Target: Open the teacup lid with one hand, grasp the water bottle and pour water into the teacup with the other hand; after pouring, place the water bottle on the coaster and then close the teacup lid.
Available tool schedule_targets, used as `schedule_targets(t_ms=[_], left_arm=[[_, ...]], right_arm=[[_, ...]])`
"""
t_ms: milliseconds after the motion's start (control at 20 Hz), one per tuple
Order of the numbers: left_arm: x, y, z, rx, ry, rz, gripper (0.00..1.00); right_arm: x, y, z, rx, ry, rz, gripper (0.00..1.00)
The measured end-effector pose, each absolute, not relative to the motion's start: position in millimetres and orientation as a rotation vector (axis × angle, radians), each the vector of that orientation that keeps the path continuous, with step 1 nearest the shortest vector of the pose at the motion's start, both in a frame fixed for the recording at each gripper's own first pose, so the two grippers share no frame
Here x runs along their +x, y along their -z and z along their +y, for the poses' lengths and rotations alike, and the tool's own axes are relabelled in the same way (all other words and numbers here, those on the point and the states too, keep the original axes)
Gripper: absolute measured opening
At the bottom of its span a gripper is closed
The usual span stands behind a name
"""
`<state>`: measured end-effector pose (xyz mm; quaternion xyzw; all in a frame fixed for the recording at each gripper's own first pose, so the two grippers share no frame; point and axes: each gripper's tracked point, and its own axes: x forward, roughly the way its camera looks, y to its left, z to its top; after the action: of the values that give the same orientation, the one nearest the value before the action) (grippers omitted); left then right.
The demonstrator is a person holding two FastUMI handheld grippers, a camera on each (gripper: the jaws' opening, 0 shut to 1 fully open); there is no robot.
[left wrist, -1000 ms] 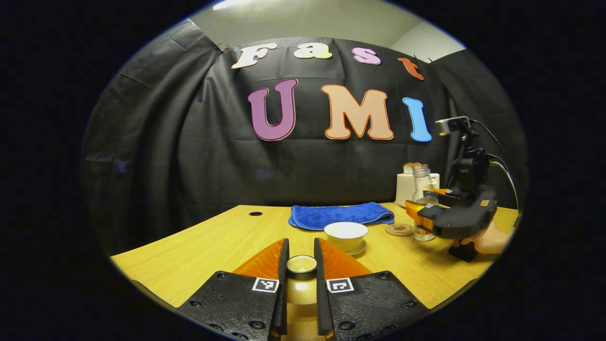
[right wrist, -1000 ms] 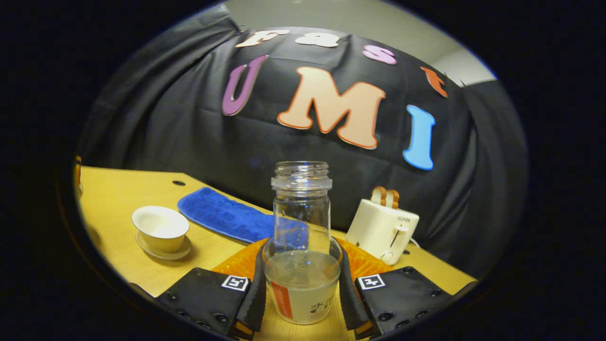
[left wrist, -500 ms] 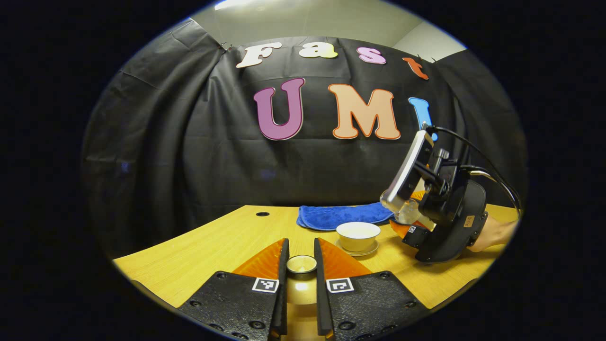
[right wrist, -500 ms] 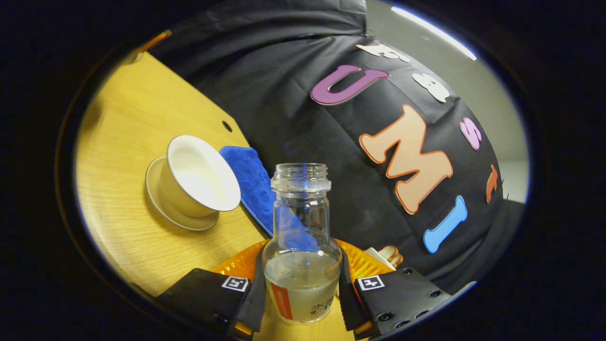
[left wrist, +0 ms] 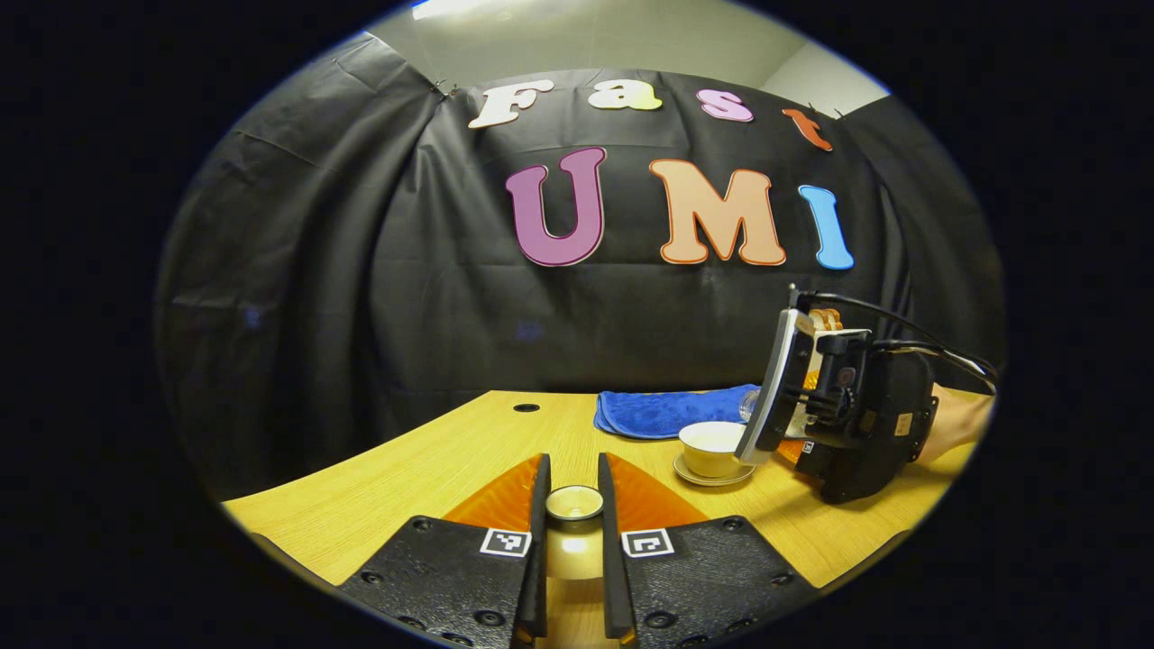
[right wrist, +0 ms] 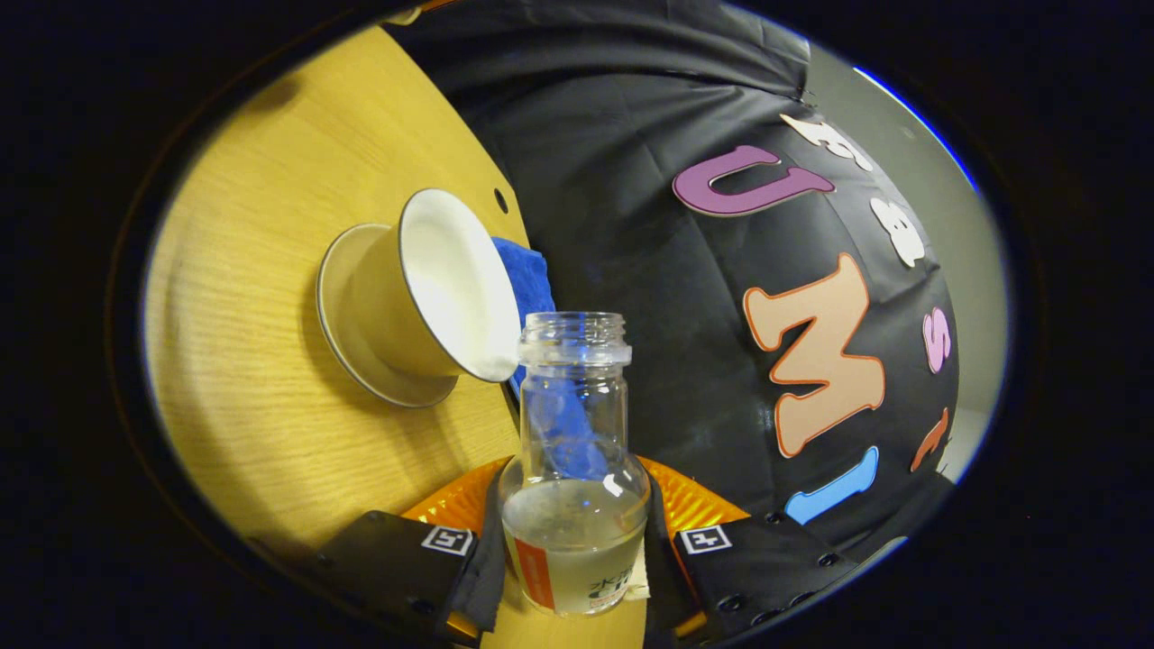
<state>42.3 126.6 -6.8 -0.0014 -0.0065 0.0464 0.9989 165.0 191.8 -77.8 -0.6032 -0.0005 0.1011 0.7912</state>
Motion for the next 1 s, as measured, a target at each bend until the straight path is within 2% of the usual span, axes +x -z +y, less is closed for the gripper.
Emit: schedule_targets(t_ms=[1000], left_arm=[[43, 7, 124, -0.004, -0.081, -0.015, 0.22]], right_arm=[[174, 46, 201, -1.74, -0.196, -0.112, 0.67]])
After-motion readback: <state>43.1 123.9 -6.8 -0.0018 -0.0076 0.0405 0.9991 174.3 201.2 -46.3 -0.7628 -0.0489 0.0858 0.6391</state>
